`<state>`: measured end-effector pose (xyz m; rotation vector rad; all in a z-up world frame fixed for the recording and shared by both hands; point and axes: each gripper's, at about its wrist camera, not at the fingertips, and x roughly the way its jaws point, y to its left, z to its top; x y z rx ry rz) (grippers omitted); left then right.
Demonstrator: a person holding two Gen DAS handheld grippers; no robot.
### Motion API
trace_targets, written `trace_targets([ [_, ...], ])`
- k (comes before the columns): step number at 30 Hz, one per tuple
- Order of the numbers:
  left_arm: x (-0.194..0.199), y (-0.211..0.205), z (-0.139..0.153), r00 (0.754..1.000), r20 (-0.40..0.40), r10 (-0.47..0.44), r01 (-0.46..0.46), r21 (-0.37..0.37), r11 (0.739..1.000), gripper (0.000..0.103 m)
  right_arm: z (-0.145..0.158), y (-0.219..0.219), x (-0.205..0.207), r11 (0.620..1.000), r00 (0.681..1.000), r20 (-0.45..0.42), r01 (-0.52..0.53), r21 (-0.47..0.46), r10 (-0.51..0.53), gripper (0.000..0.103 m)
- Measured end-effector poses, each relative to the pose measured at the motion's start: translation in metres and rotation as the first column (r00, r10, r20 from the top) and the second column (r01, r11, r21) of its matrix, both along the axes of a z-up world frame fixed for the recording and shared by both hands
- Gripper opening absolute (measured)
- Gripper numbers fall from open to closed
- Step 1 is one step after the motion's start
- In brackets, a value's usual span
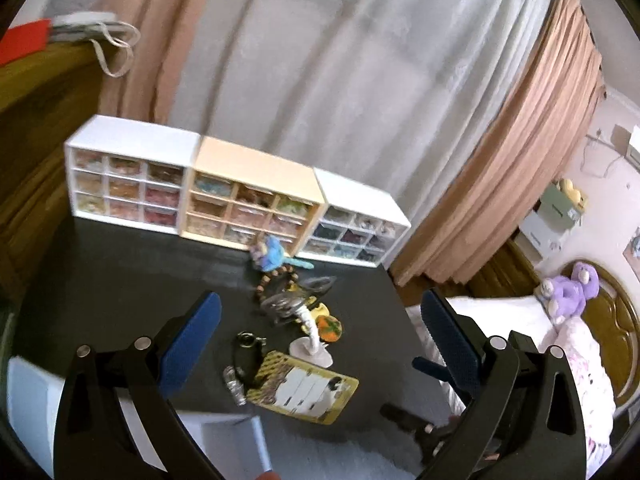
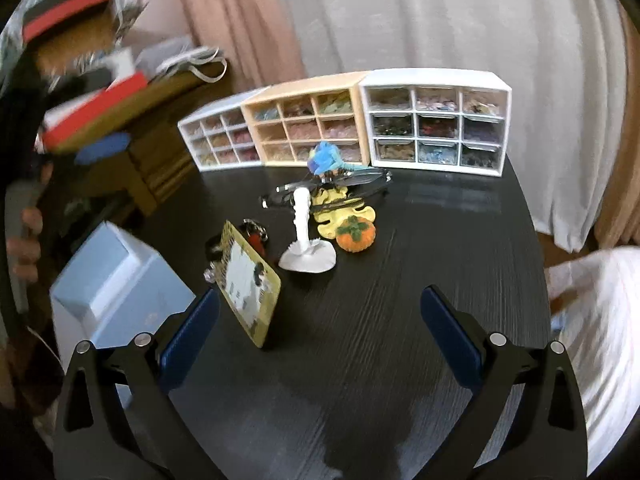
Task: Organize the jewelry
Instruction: 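Grasp the pastel fluffy scrunchie with the left tool while the right tool grasps the gold-framed earring card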
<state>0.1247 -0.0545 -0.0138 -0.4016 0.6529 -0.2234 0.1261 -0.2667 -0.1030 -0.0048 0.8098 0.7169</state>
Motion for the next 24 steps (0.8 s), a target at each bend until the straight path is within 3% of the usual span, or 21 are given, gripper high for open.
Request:
trace_targets([
  [5,0.055,-0.013,-0.024,0.994,-0.106,0.006,0.01,0.149,0.989,0.099,-0.005,-0.002,0.009,0.984,0.994,-0.073,-0.068,0.164,0.081,0.096],
  [8,0.091,-0.011,-0.042,0.984,-0.177,0.012,0.017,0.16,0.987,0.099,-0.004,0.002,0.011,0.974,0.992,-0.052,-0.102,0.204,0.115,0.096],
  [12,0.135,-0.006,-0.059,0.97,-0.238,0.044,-0.005,0.163,0.987,0.099,-0.012,0.009,0.016,0.978,0.991,-0.059,-0.109,0.179,0.121,0.095],
  [17,0.168,-0.008,-0.082,0.939,-0.342,0.046,0.022,0.191,0.981,0.099,-0.019,0.019,0.019,0.973,0.979,-0.081,-0.171,0.156,0.185,0.082],
  [20,0.176,-0.01,-0.093,0.935,-0.352,0.052,0.024,0.21,0.977,0.099,-0.02,0.024,0.02,0.968,0.972,-0.086,-0.204,0.146,0.217,0.075],
  [22,0.182,-0.01,-0.099,0.932,-0.356,0.065,0.019,0.228,0.974,0.083,-0.021,0.029,0.02,0.964,0.965,-0.101,-0.224,0.146,0.24,0.067],
  [24,0.188,-0.01,-0.108,0.922,-0.38,0.071,0.023,0.239,0.971,0.08,-0.024,0.036,0.02,0.961,0.959,-0.11,-0.249,0.119,0.262,0.061],
])
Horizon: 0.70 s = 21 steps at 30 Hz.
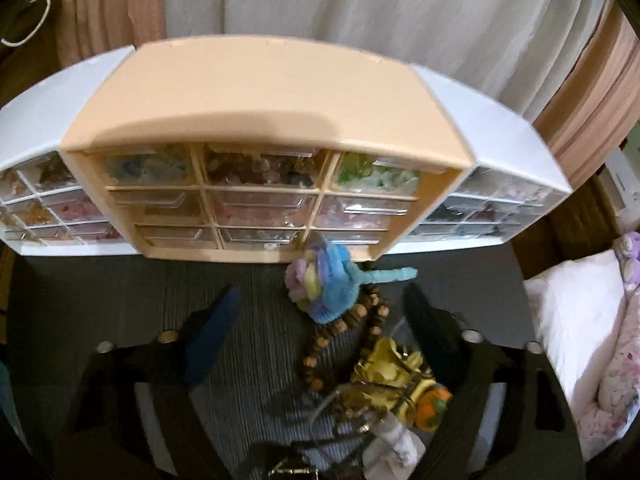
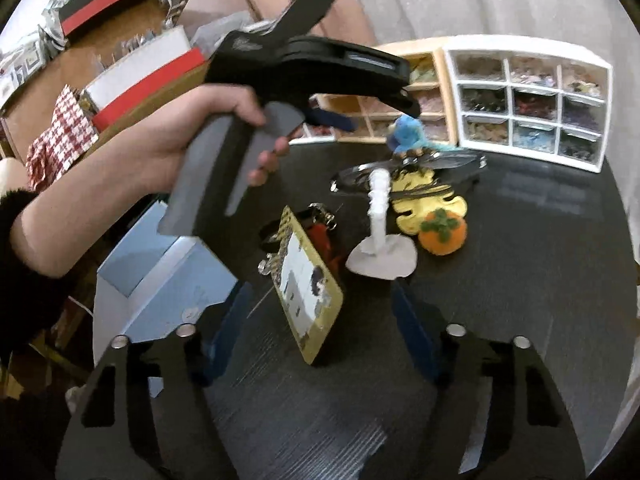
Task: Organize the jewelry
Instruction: 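Grasp the pastel fluffy scrunchie with the left tool while the right tool grasps the gold-framed earring card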
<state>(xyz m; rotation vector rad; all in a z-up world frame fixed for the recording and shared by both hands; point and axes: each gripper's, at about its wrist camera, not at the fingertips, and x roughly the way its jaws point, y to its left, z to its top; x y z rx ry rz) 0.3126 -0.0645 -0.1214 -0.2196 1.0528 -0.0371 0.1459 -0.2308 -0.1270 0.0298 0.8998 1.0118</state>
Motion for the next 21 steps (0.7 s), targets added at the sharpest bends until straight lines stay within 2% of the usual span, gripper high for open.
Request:
trace_targets([
  [3,0.006,0.002,-0.009,1.0,-0.013,0.001,-0.001,-0.003,1.0,0.08,-0.007,0.009,0.001,0.999,1.0,-0.023,-0.018,-0.028,0.017,0.051],
  [4,0.009,0.001,-0.011,1.0,-0.012,0.001,-0.002,-0.008,1.0,0.079,-0.011,0.011,0.001,0.999,0.999,-0.037,-0.013,-0.031,0.011,0.045],
  [7,0.014,0.007,-0.018,1.0,-0.029,0.011,-0.011,-0.021,1.0,0.069,-0.017,0.014,0.003,1.0,0.998,-0.064,0.009,-0.029,-0.011,0.029],
  [10,0.018,0.014,-0.026,0.999,-0.037,0.009,-0.011,-0.069,0.998,0.055,-0.023,0.012,0.004,0.998,0.993,-0.101,0.061,-0.023,-0.063,0.027],
  [13,0.019,0.018,-0.034,0.999,-0.045,0.003,-0.006,-0.084,0.996,0.054,-0.024,0.008,0.002,0.994,0.988,-0.114,0.107,0.003,-0.106,0.027],
  [15,0.017,0.022,-0.036,1.0,-0.028,-0.009,0.006,-0.106,0.994,0.045,-0.024,0.006,0.003,0.992,0.985,-0.128,0.12,0.024,-0.116,0.025],
  [18,0.012,0.028,-0.041,1.0,-0.009,-0.01,0.008,-0.145,0.989,0.044,-0.022,0.005,0.002,0.991,0.983,-0.139,0.127,0.043,-0.12,0.021],
  [21,0.008,0.033,-0.043,1.0,0.01,-0.023,0.024,-0.146,0.989,0.044,-0.014,0.004,-0.003,0.991,0.985,-0.131,0.121,0.063,-0.112,0.015],
])
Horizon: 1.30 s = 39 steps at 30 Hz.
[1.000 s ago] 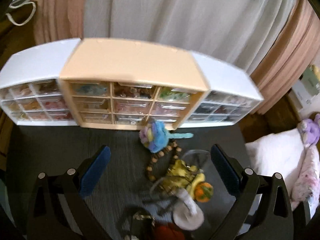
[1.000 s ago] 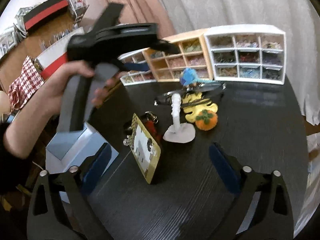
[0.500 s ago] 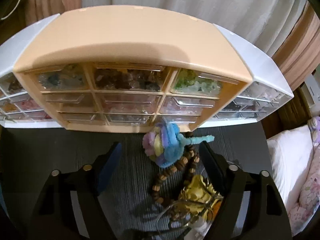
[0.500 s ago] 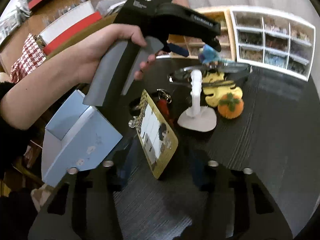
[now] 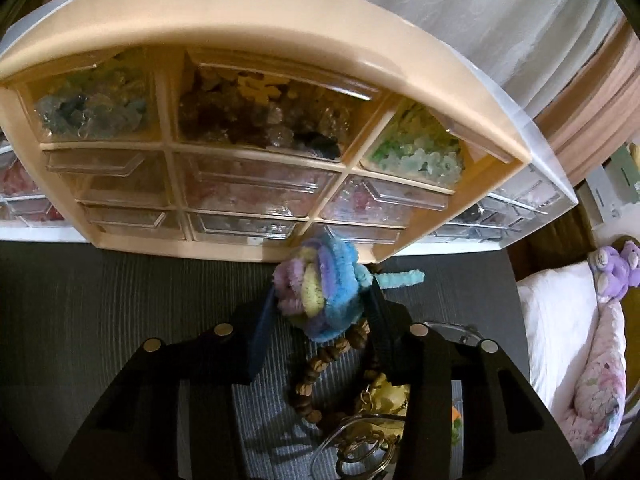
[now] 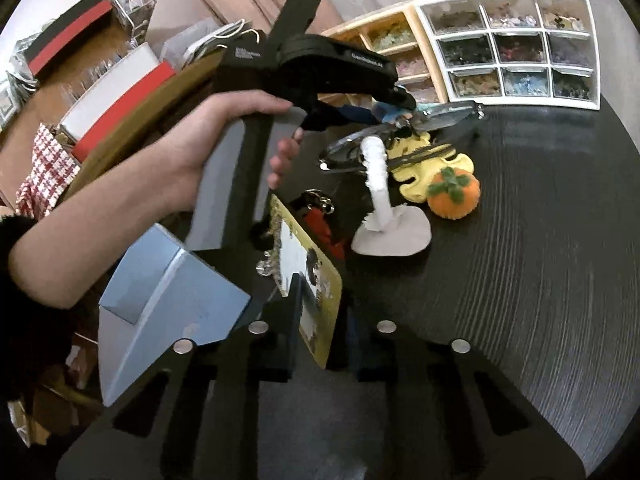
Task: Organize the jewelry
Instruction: 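Grasp the pastel fluffy scrunchie with the left tool while the right tool grasps the gold-framed earring card, then carry the scrunchie and card over the light blue box and release both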
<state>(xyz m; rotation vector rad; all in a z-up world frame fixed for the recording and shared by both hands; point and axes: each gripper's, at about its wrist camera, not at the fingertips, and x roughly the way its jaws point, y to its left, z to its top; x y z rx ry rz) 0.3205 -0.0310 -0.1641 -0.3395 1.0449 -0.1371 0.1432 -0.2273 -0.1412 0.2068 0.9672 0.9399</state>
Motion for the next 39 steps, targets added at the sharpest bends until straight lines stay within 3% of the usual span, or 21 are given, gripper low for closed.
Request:
trace_targets([
  [3,-0.008,0.012,0.002,1.0,0.019,-0.009,0.009,0.006,1.0,0.044,0.01,0.005,-0.002,1.0,0.999,0.033,-0.006,-0.013,0.006,0.011],
  [7,-0.021,0.011,0.03,0.999,0.054,0.003,-0.002,-0.022,1.0,0.043,0.024,0.005,-0.009,1.0,0.998,0.06,-0.026,-0.004,0.026,0.005],
  [10,-0.041,0.025,0.056,0.992,0.128,0.005,0.002,-0.056,0.998,0.043,0.032,-0.002,-0.013,1.0,0.996,0.084,0.008,-0.013,-0.006,0.005],
  [16,-0.073,0.05,0.105,0.973,0.23,0.002,-0.001,-0.008,1.0,0.043,0.049,-0.004,-0.022,0.998,0.991,0.126,0.042,-0.056,-0.034,0.005],
  [23,-0.153,0.087,0.148,0.937,0.349,0.002,-0.027,0.067,0.997,0.043,0.072,-0.017,-0.033,0.994,0.983,0.159,0.098,-0.045,-0.089,0.005],
  [32,-0.27,0.104,0.141,0.939,0.344,0.018,-0.085,0.181,0.98,0.043,0.093,-0.011,-0.046,0.993,0.978,0.19,0.103,-0.059,-0.09,0.005],
  [36,-0.323,0.12,0.128,0.947,0.311,0.078,-0.105,0.072,0.992,0.043,0.108,-0.002,-0.051,0.994,0.974,0.214,0.093,-0.058,-0.079,0.005],
  [39,-0.342,0.126,0.113,0.961,0.262,0.089,-0.104,0.045,0.994,0.043,0.123,0.004,-0.053,0.995,0.967,0.24,0.092,-0.04,-0.08,0.005],
])
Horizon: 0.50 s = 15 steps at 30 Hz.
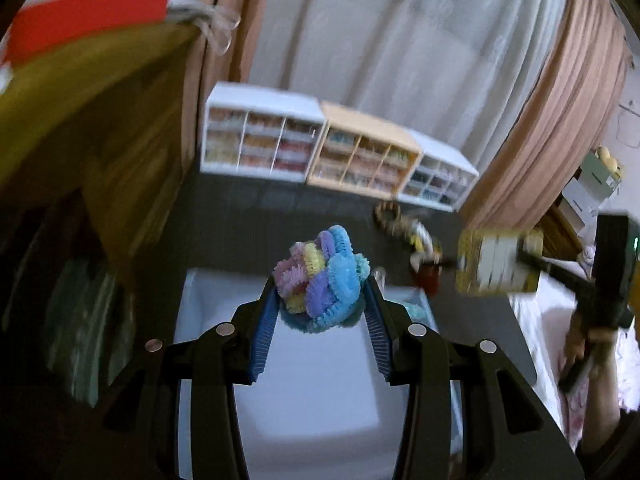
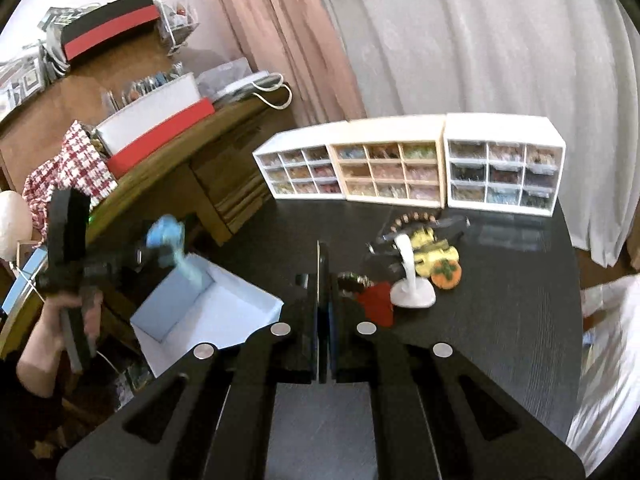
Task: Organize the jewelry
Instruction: 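Carry the scrunchie and card over the light blue box and release both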
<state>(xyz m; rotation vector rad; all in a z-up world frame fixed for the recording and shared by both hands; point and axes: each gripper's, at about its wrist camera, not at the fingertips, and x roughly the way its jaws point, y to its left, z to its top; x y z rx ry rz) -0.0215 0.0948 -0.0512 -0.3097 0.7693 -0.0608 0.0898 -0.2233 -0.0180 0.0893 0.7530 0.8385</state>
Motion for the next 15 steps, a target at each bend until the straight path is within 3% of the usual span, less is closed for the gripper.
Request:
trace_targets([
  [7,-0.027,-0.006,-0.032,0.994,-0.106,-0.015,0.022,0.062,0.998,0.043,0.037,0.013,-0.006,0.999,0.998,0.062,-0.016,0.052,0.013,0.005],
  [15,-0.03,-0.015,-0.033,0.993,-0.11,-0.037,0.05,0.124,0.991,0.043,0.079,0.029,-0.014,0.989,0.992,0.12,-0.06,0.138,0.043,0.005],
])
